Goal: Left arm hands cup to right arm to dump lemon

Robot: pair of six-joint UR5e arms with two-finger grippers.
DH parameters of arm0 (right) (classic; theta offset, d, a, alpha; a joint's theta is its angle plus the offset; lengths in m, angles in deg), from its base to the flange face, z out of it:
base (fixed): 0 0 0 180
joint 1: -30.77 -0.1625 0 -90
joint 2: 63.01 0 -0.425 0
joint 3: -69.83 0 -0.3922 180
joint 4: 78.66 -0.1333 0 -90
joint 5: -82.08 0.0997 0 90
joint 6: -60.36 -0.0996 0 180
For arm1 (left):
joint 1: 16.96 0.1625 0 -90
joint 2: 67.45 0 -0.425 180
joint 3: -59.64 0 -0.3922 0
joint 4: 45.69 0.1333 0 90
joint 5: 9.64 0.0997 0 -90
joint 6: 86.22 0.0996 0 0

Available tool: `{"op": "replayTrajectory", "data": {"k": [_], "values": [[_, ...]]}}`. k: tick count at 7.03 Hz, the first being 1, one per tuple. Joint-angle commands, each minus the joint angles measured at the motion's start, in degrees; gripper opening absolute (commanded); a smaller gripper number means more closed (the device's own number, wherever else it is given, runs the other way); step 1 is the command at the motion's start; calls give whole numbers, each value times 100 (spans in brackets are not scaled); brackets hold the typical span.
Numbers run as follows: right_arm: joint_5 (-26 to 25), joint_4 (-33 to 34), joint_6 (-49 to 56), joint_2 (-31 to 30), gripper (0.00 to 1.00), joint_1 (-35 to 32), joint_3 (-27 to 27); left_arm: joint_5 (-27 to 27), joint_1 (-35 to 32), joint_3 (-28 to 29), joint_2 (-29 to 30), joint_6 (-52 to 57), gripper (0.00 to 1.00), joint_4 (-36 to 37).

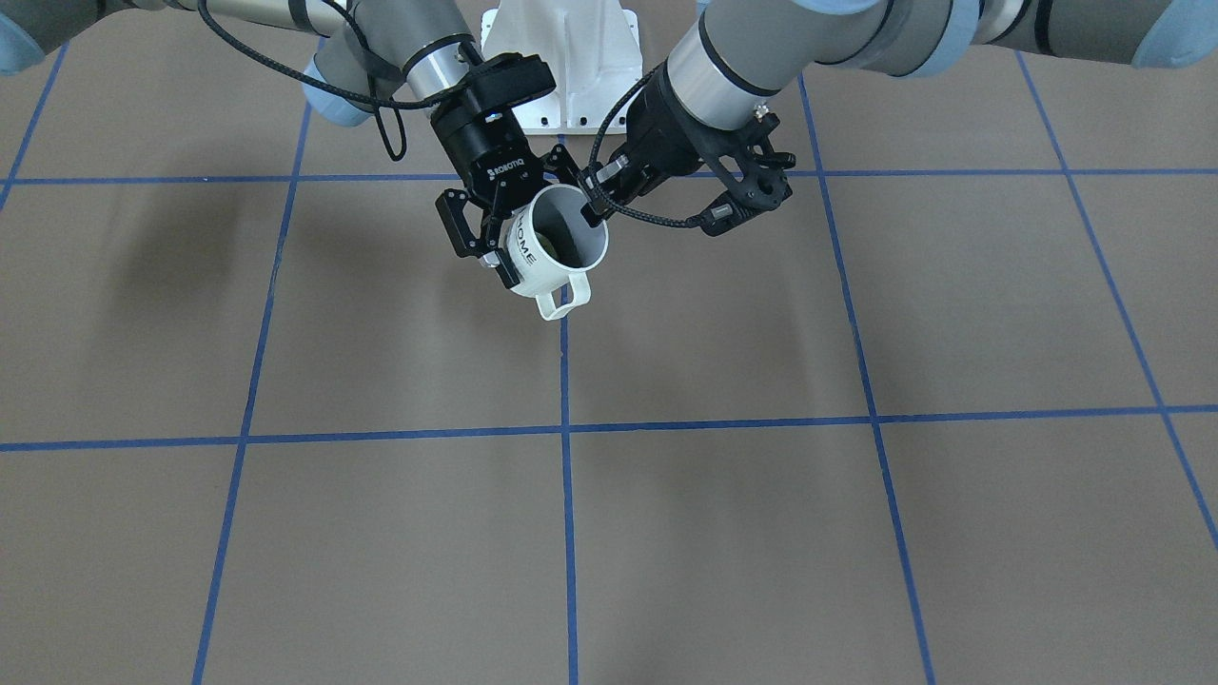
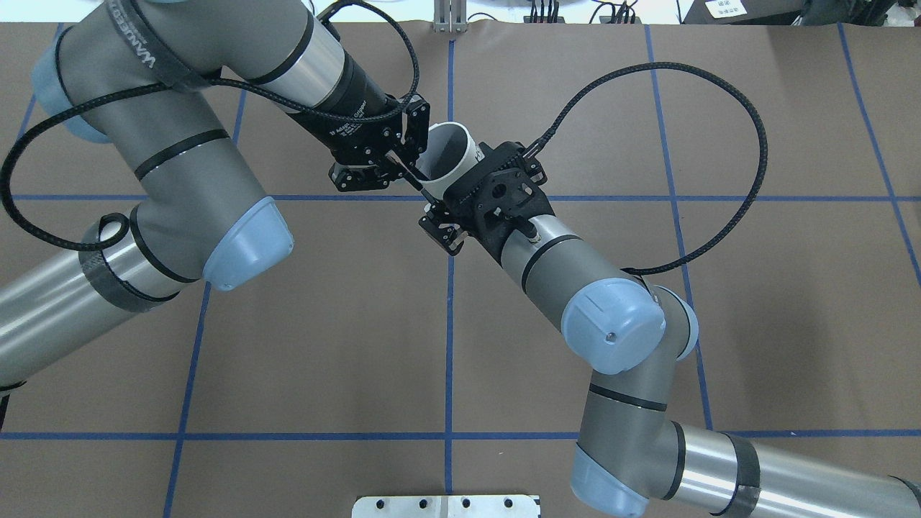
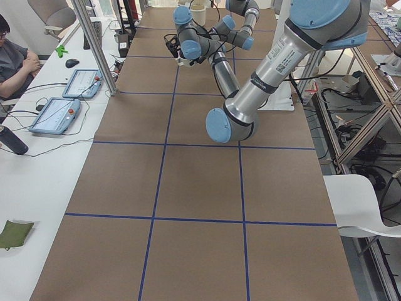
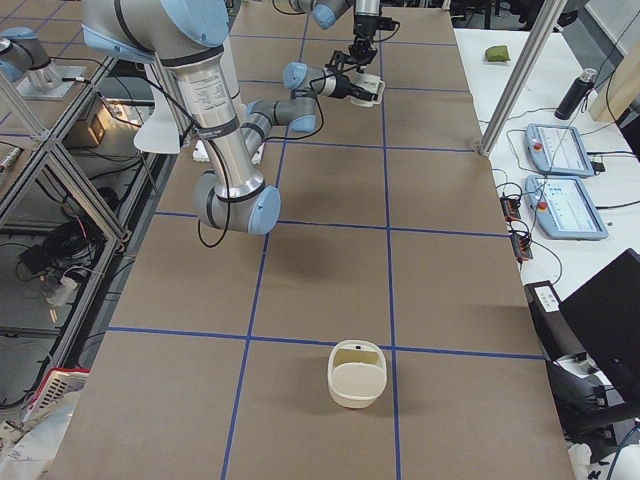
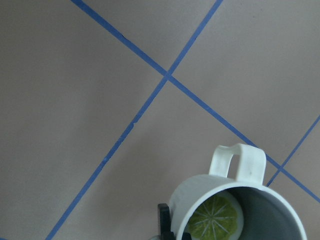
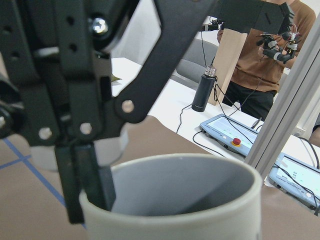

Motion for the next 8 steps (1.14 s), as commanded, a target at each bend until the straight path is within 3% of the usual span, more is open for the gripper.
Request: {"op": "replayTrajectory", "data": {"k": [1,2,3,4,6,8], "values": [[21,1,17,-30,73,8,0,-1,10,-12,0,16,0,0],[47,36,17,-65,50,17,0,-1,10,-12,0,25,0,0],[47,36,17,-74,42,17,8,-1,10,-12,-8,68,3,-78],[56,45,26,-75,39,17,9,-1,-7,-12,-61,112,99,-340],[65,517,26,-83,28,8,70,-244,-295,-4,-61,322,100,-308],[161,999,26,-66,26,-9,131,-1218,-1233,84,-244,1049,100,-290]]}}
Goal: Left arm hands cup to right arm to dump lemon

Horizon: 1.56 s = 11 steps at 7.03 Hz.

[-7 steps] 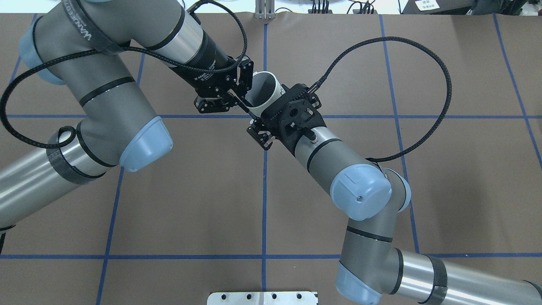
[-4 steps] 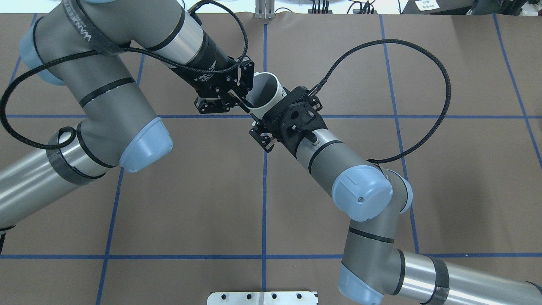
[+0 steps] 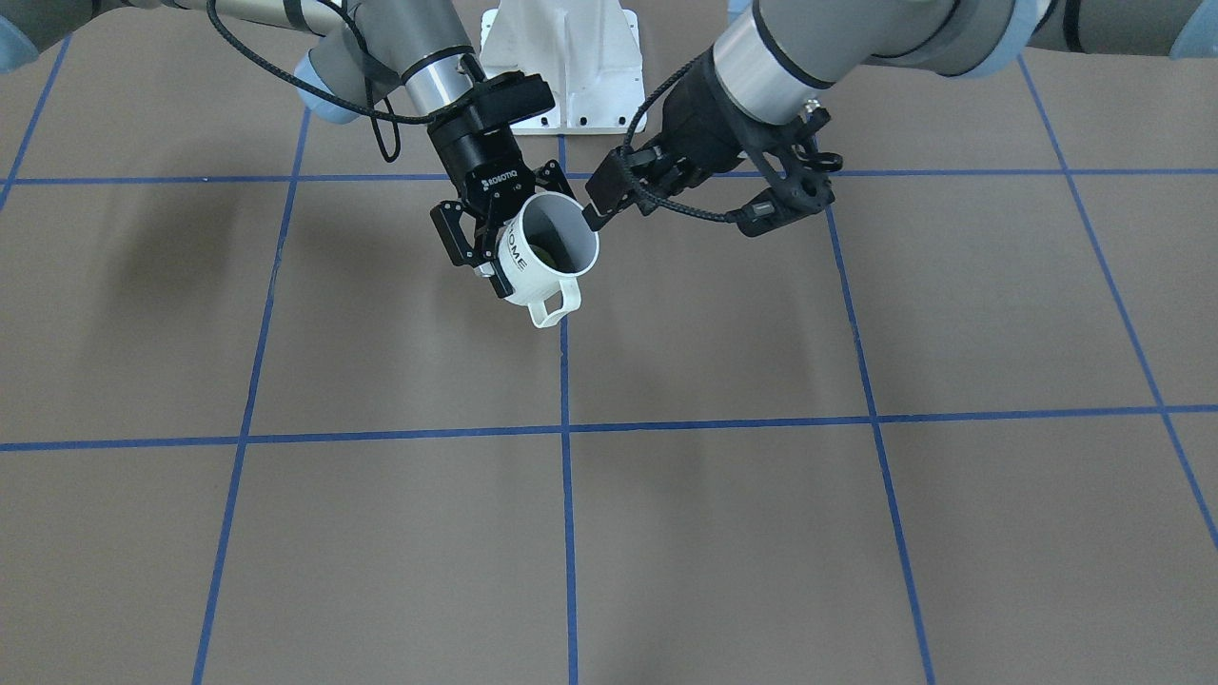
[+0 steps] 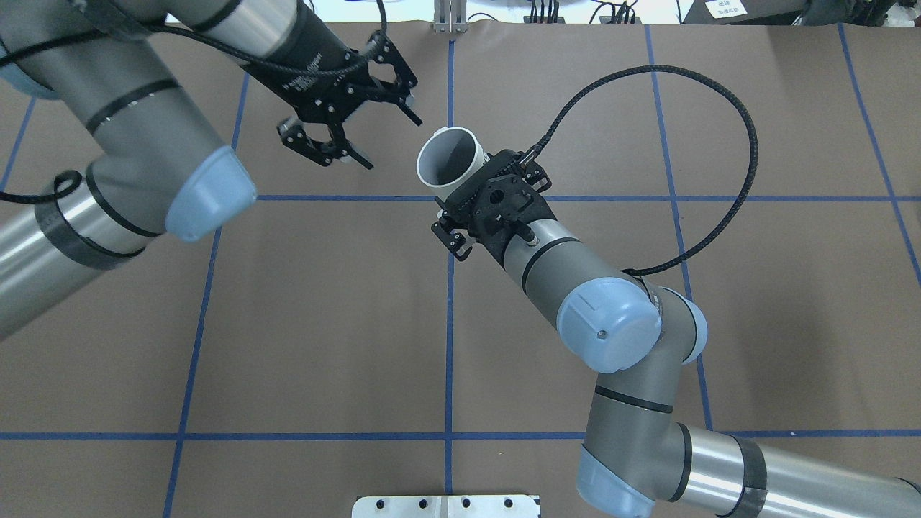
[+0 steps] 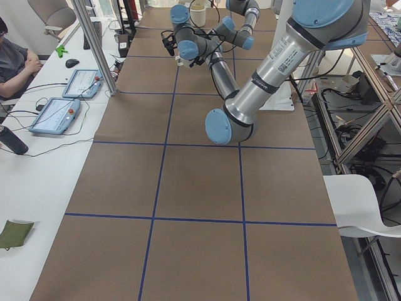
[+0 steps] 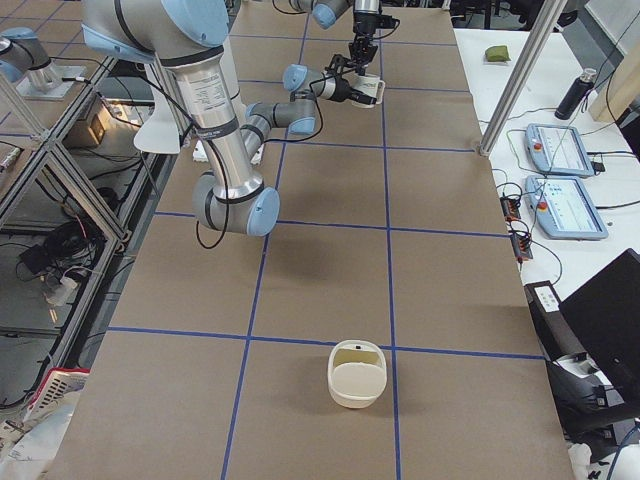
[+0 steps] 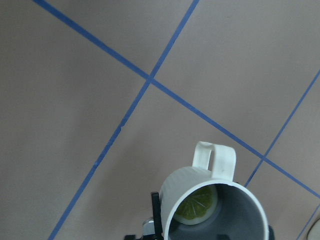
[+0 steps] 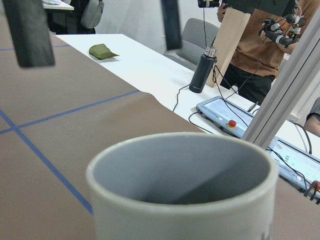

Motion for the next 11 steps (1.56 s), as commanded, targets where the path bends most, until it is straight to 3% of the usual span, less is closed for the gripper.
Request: {"op": "replayTrajectory", "data": {"k": [1,2,4,6,8,11], "values": [[192,1086,-9,31,25,-79,304,-646,-911,-46,-422,1014,100,7],[202,1624,-18,31,24,-132,411,-560,-1002,-221,-781,1568,100,7],[290,1770,-18,-100,25,-333,412,-428,-1492,-512,-1451,3123,100,7],[710,1770,0,-198,26,-632,526,343,-1591,-539,-1995,5070,100,182],[1140,1779,437,-276,26,-992,535,381,-2327,-565,-2531,7452,100,1050],[1652,1762,939,-670,26,-1441,693,363,-2803,-548,-3261,8987,100,1062]]}}
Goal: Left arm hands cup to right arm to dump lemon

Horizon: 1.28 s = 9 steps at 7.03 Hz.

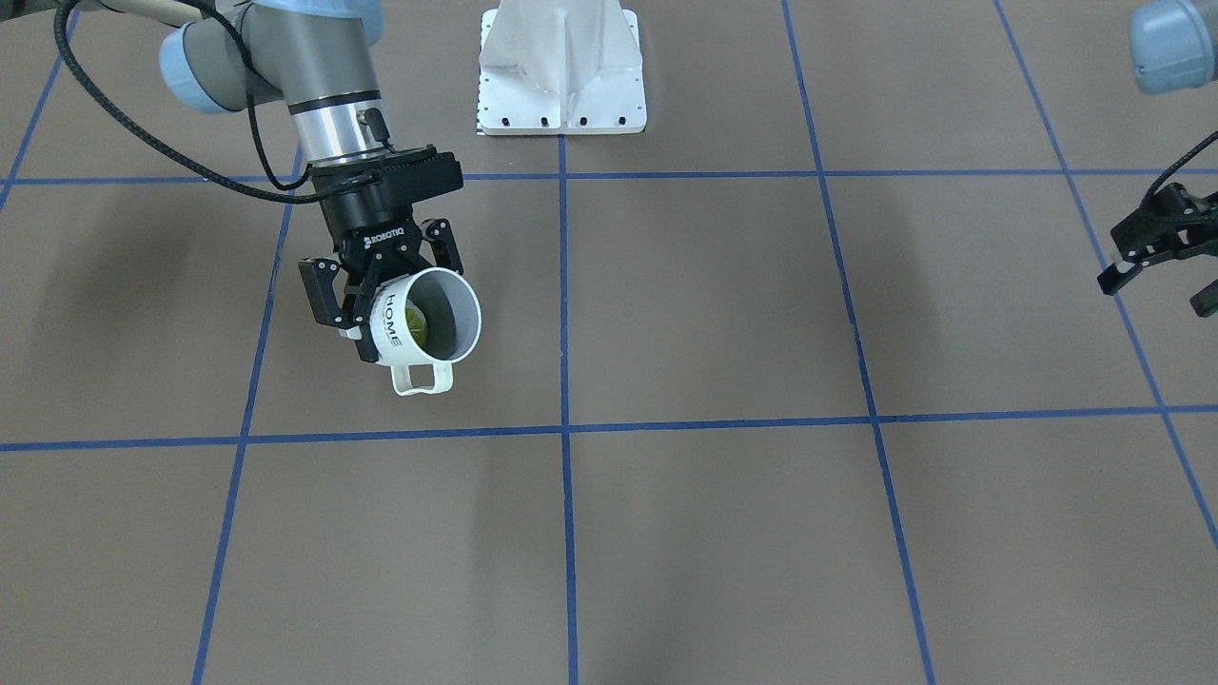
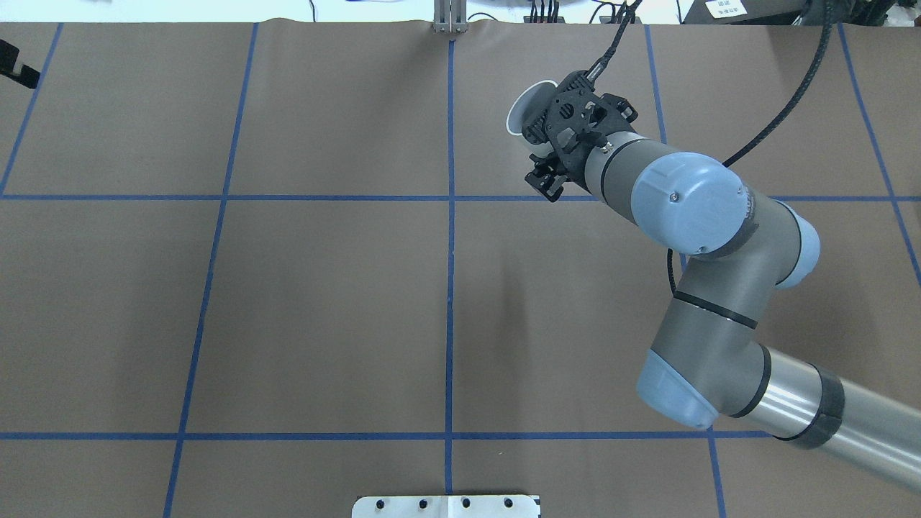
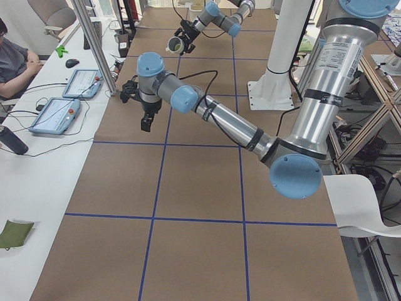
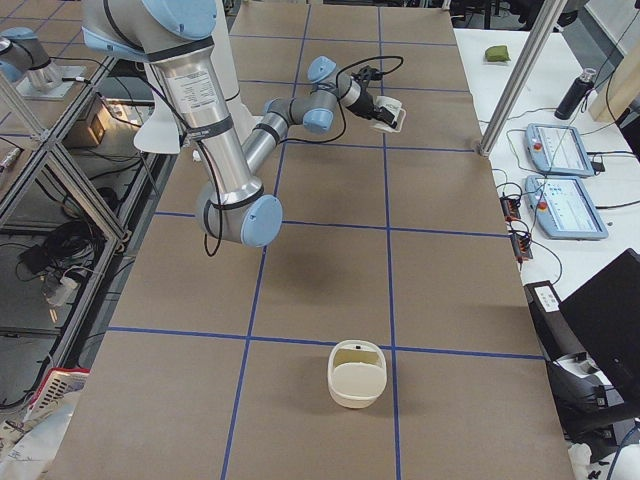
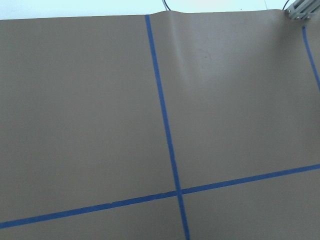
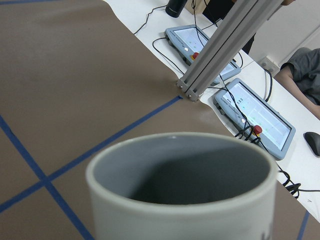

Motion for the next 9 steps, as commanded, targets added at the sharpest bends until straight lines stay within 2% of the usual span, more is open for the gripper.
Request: {"op": "replayTrajectory", "data": {"k": [1,3,4,6,7,8,9], "values": [[117,-10,299,-221,26,-183,94,-8,-255,11,-433,856,100,14],[317,-71,353,-519,26,-367,207,-26,-404,-6,-575,1130,100,14],[902,-71,275,-694,24,-795,234,-78,-422,-154,-801,1131,100,14],[2928,-71,230,-1037,23,-2268,199,-87,-405,-383,-1285,1122,100,23],[3747,-80,169,-1283,23,-2928,225,-87,-396,-384,-1331,1105,100,49],[4495,-202,168,-1659,24,-3596,278,-87,-361,-306,-1305,1035,100,67],[4816,-995,-67,-2263,24,-3977,287,-148,-344,-287,-1270,982,100,128]]}}
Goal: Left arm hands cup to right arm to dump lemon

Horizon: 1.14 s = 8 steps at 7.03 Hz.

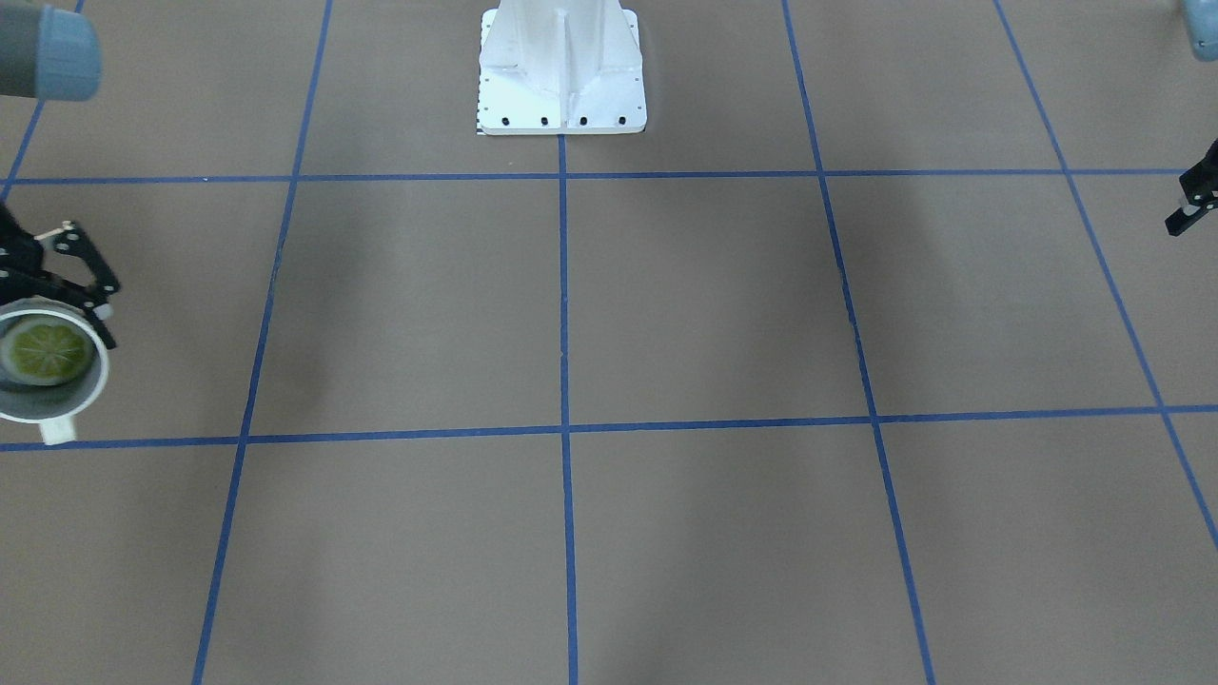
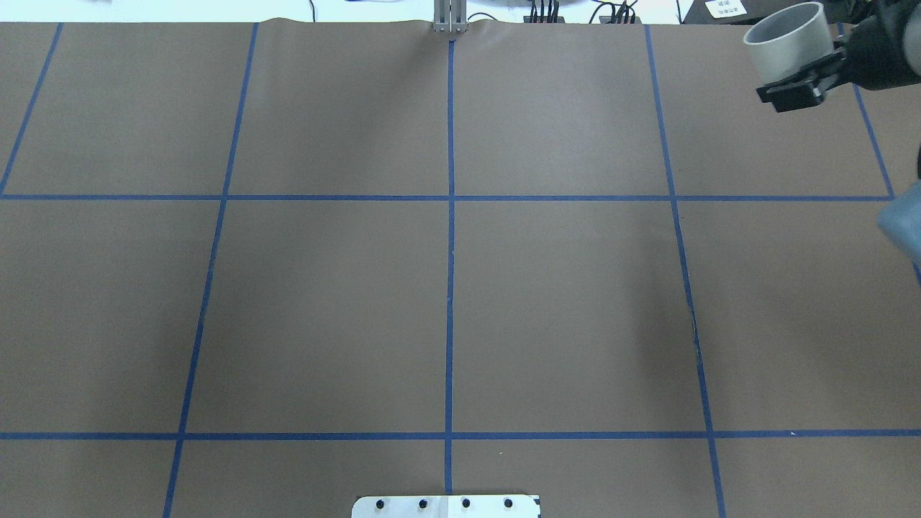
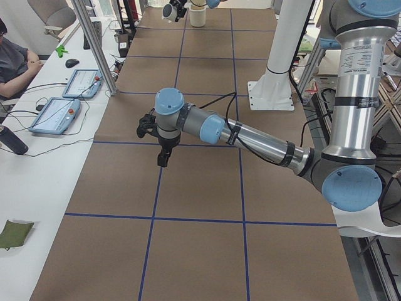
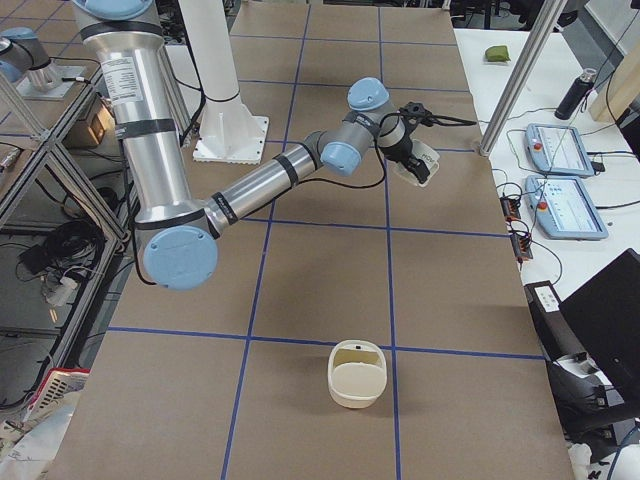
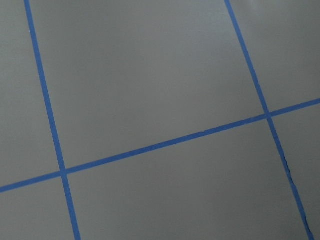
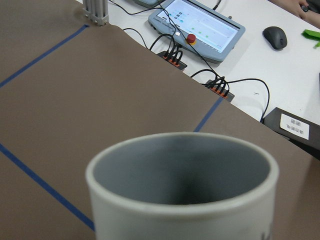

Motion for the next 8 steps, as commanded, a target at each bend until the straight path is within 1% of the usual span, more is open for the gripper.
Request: {"op": "replayTrajectory", "data": {"k": [1,2,3,4,5,6,7,8], "values": [[598,-1489,-594,-1027,24,-662,-10,-63,25,58,-8,-79,100,54],[598,-2107,-1250,-1310,24,-741,-11,-64,33,137,-8,-70,100,45],[624,-2809,-1735,-1757,23,-855,-19,-64,42,181,27,-79,100,45],[790,-3103,-2027,-2248,14,-995,-54,-64,42,234,36,-70,100,36],[922,-3185,-2413,-2419,14,-1144,-89,-64,77,287,62,-79,100,36],[932,-3586,-2974,-2621,14,-1198,-185,-72,86,305,62,-70,100,27],[941,-4199,-3658,-2727,13,-1277,-447,-72,77,305,62,-79,100,36],[941,-5075,-4300,-2772,13,-1330,-929,-72,86,305,71,-79,100,27]]}}
